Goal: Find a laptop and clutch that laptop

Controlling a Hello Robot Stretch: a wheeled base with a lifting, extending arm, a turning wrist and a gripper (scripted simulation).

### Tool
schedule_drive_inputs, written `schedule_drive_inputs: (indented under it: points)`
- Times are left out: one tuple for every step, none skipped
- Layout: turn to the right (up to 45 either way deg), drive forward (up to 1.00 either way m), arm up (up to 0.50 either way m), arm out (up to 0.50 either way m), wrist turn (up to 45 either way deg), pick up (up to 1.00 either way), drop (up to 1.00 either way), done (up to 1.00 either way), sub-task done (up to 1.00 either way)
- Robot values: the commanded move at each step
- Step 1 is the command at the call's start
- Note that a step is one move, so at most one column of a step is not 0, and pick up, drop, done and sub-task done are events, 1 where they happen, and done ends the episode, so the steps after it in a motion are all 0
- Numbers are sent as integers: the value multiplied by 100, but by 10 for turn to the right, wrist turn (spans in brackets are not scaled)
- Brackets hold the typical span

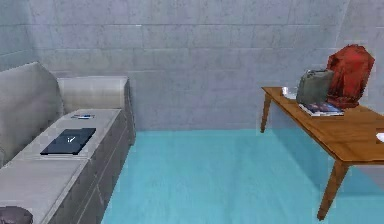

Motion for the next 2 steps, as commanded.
schedule_drive_inputs:
  points:
    - [0,90,0,0,0,0,0,0,0]
    - [-450,0,0,0,0,0,0,0,0]
